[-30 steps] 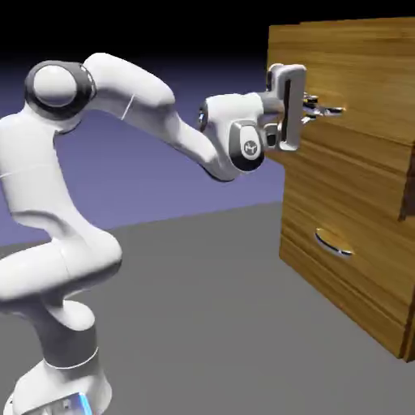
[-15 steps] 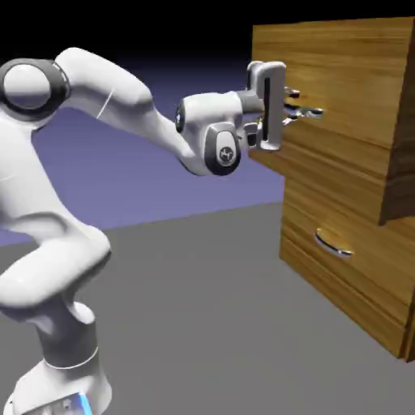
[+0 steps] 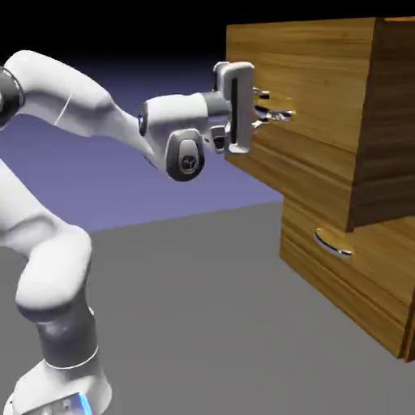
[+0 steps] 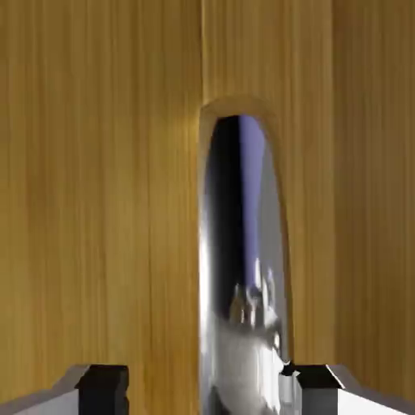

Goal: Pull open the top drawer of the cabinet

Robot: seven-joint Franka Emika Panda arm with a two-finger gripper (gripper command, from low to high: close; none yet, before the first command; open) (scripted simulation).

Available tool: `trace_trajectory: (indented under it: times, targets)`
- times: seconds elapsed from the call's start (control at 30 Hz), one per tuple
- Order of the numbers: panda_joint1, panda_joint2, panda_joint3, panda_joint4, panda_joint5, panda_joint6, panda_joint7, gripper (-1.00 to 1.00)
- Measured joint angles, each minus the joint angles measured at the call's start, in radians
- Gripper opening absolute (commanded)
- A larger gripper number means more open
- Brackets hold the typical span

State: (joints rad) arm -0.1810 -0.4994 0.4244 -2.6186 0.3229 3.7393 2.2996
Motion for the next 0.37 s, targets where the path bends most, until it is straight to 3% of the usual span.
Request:
trace_trajectory:
  times: [0.13,0.23,0.27,0.37]
  targets:
    - [0.116,0.053,-0.054,0.025,0.148,0.013,-0.174,-1.0]
    - [0.127,-0.05,-0.041,-0.053,0.182,-0.008,-0.169,-1.0]
    - [0.133,-0.08,-0.039,-0.074,0.191,-0.017,-0.169,1.0]
    - [0.137,-0.117,-0.033,-0.096,0.204,-0.033,-0.17,1.0]
